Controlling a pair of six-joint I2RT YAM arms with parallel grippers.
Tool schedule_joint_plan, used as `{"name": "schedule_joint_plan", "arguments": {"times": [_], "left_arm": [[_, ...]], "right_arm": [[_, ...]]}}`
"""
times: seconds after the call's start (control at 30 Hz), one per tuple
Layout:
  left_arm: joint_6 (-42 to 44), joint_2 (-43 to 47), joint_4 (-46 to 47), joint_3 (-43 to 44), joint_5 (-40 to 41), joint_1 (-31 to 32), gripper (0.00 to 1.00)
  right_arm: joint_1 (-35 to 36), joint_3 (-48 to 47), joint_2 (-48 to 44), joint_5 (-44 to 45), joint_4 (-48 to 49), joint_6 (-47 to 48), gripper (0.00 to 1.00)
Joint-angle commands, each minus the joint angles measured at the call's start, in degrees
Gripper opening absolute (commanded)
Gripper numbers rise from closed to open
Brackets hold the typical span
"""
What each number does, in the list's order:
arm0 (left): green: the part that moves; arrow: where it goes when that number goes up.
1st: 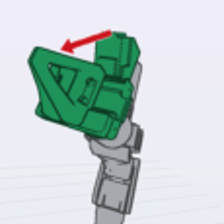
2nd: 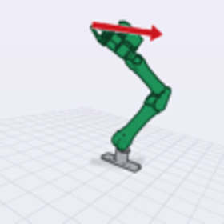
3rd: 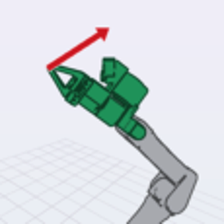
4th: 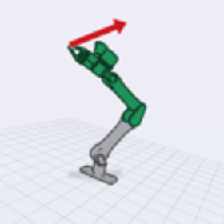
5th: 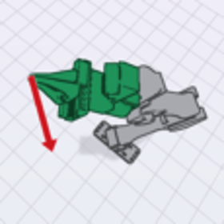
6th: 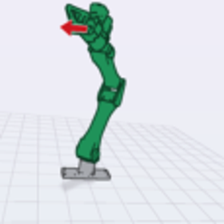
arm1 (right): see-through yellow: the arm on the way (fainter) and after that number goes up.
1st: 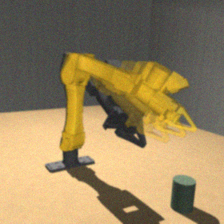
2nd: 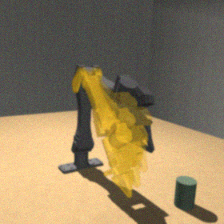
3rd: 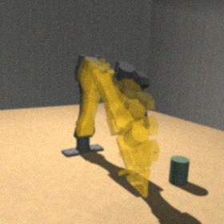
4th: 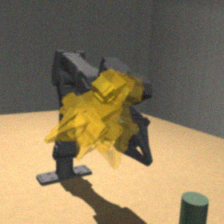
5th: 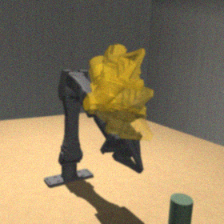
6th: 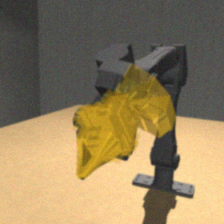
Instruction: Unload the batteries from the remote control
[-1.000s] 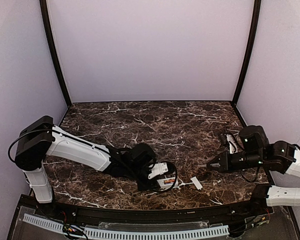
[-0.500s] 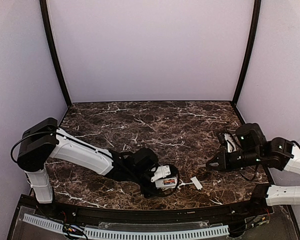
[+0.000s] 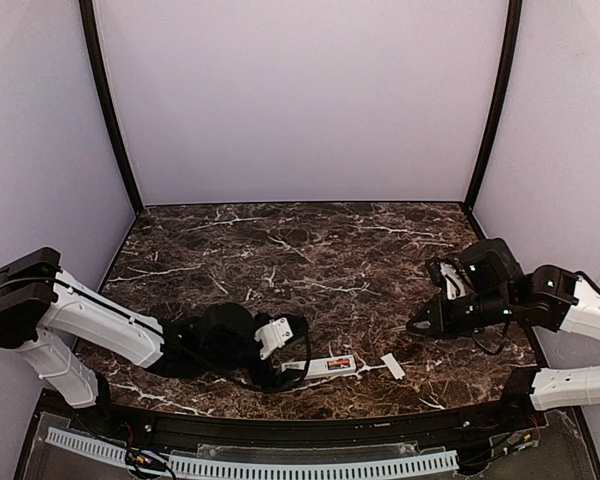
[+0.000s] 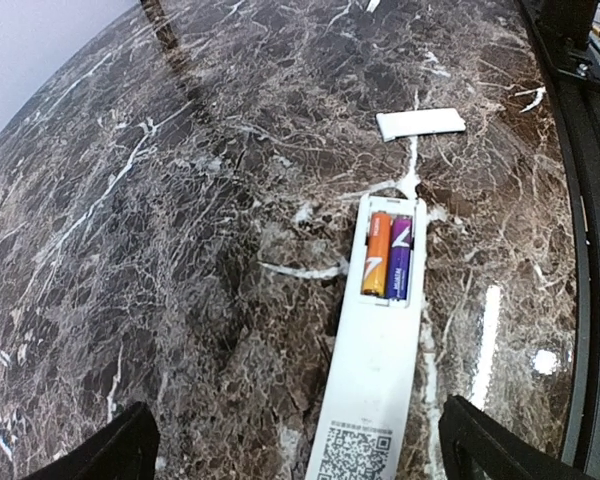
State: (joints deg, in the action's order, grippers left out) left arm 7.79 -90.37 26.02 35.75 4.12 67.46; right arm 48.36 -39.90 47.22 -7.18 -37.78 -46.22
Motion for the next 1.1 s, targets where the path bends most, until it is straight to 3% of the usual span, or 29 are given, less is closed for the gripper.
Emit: {"name": "schedule_joint_plan", "arguments": {"times": [0.0, 0.17, 0.27, 1.07], "left_arm": [[-1.4, 3.0, 12.7, -7.4, -7.3, -0.3, 0.98], [-4.6, 0.1, 27.8, -14.8, -18.8, -5.4, 0.98], [-4.9, -4.2, 32.1, -15.8, -24.9, -7.6, 0.96], [3.7, -19.7, 32.7, -7.3, -24.0, -7.8, 0.78]], "right_arm": [[-0.4, -2.6, 1.9, 0.5, 1.0, -0.4, 0.00], [-0.4, -4.1, 4.8, -0.5, 2.1, -0.3, 0.00], [-0.4, -4.6, 5.9, -1.1, 2.7, -0.3, 0.00], [-0.5, -4.5, 9.5, -0.7, 4.2, 0.9, 0.00]]}}
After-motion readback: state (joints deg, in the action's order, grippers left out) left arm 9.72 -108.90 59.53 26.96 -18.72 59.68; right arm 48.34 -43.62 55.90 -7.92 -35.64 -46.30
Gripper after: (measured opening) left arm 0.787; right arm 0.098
